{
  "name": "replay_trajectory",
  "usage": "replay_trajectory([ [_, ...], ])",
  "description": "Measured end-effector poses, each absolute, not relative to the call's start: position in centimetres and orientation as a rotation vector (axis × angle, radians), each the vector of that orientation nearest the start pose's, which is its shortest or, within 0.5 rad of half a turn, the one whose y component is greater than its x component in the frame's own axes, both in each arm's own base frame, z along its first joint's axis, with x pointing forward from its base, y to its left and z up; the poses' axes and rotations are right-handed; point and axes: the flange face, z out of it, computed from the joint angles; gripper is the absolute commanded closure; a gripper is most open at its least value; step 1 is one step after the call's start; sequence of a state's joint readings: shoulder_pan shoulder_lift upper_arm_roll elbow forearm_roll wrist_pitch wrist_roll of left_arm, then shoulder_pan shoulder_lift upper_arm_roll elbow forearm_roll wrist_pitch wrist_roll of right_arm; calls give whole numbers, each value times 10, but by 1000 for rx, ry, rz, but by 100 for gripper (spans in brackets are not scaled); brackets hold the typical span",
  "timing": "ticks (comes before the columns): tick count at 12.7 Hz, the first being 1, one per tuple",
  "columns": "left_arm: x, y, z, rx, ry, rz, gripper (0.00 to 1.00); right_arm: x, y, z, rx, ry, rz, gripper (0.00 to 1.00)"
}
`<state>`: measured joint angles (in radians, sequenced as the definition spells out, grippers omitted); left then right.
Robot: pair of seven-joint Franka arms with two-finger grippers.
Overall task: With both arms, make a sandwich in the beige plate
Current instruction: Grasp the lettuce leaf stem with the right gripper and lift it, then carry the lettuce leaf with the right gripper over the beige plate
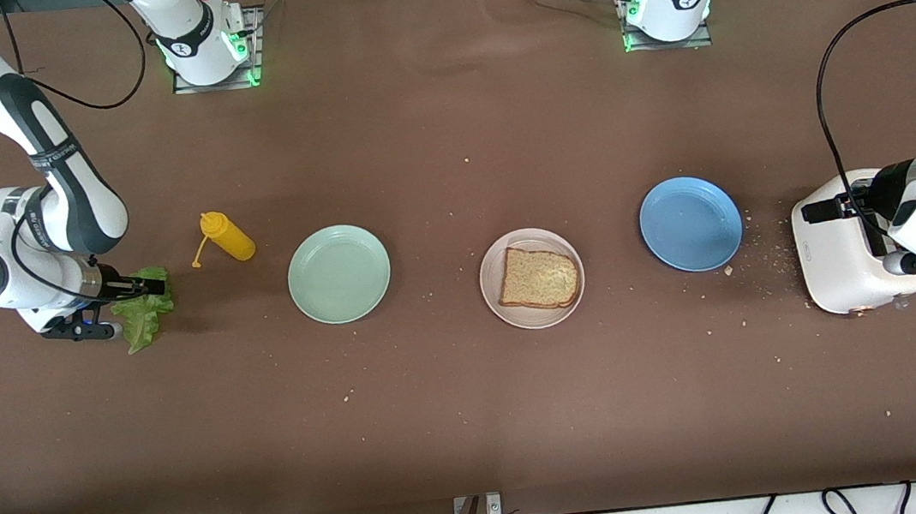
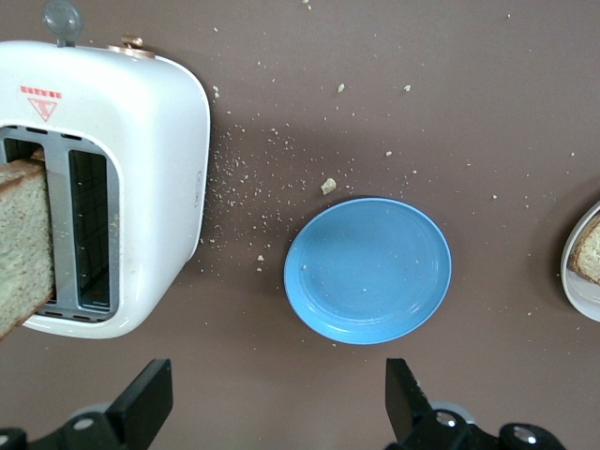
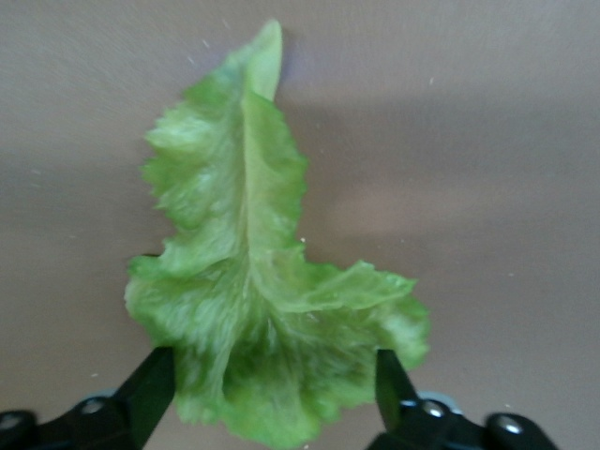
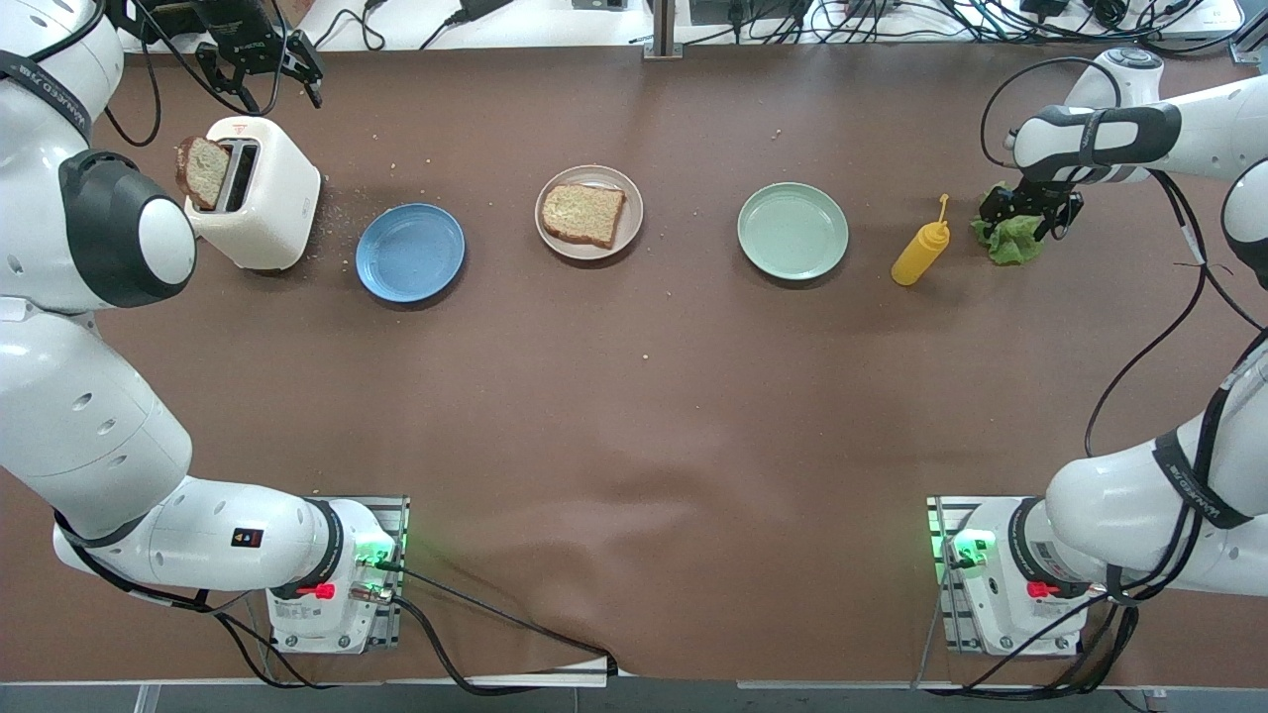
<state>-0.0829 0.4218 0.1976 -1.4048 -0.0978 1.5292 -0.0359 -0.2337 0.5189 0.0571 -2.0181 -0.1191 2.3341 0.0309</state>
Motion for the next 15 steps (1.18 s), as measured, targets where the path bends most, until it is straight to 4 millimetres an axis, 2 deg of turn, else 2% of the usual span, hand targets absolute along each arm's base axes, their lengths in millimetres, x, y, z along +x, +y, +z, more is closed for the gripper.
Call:
replay_trajectory([
  [1,648,44,446,-3126,-244,455,0,569,-106,172,-3151,197,328,100],
  [10,648,43,446,-3126,-244,456,0,575,-106,182,-3154,197,285,100],
  [12,648,43,446,-3126,-244,456,0,589,-96,206,-3159,169,216,100],
  [15,648,43,446,-3125,-244,456,0,610,-81,270,-3165,130,224,100],
])
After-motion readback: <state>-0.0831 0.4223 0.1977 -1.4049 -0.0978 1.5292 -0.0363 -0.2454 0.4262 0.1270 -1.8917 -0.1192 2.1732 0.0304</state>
